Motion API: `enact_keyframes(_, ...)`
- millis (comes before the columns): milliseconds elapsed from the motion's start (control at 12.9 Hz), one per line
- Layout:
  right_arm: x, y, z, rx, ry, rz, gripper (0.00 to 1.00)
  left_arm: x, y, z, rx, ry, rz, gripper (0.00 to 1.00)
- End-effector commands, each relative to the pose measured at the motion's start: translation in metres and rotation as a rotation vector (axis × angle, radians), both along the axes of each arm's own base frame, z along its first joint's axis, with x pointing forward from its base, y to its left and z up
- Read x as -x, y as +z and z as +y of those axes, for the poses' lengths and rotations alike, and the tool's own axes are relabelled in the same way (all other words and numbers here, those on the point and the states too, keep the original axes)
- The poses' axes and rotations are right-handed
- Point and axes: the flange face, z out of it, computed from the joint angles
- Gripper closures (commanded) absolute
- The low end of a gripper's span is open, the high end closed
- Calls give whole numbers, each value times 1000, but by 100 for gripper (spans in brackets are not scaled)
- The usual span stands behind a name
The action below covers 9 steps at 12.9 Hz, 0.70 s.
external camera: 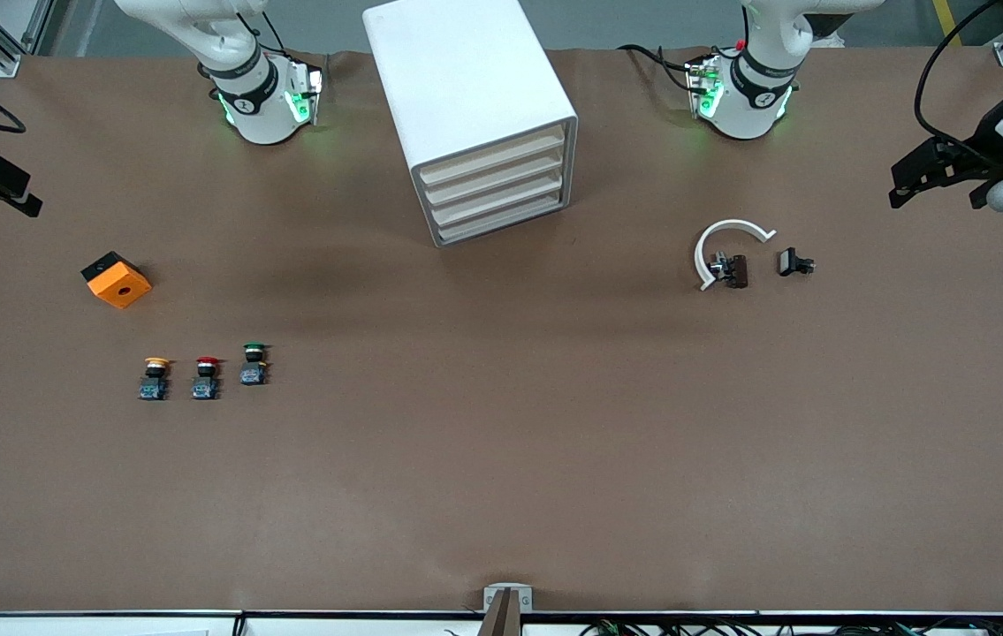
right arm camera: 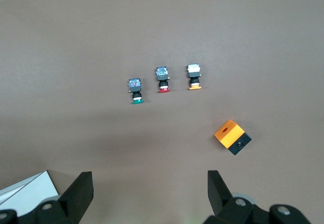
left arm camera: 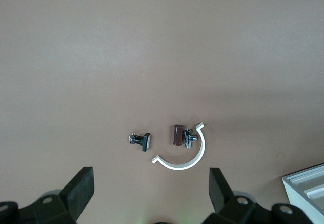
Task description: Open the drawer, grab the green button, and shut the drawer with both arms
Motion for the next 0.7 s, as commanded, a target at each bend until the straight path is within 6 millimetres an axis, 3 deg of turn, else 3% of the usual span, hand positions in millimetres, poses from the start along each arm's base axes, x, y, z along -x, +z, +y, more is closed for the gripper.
enact_keyframes(0,3,7,-2,14,6,-13,0,-4,9,0,-51,-5,-11,0)
enact_keyframes(618,3,7,-2,14,6,-13,0,-7,20,3,-53,7,-21,0)
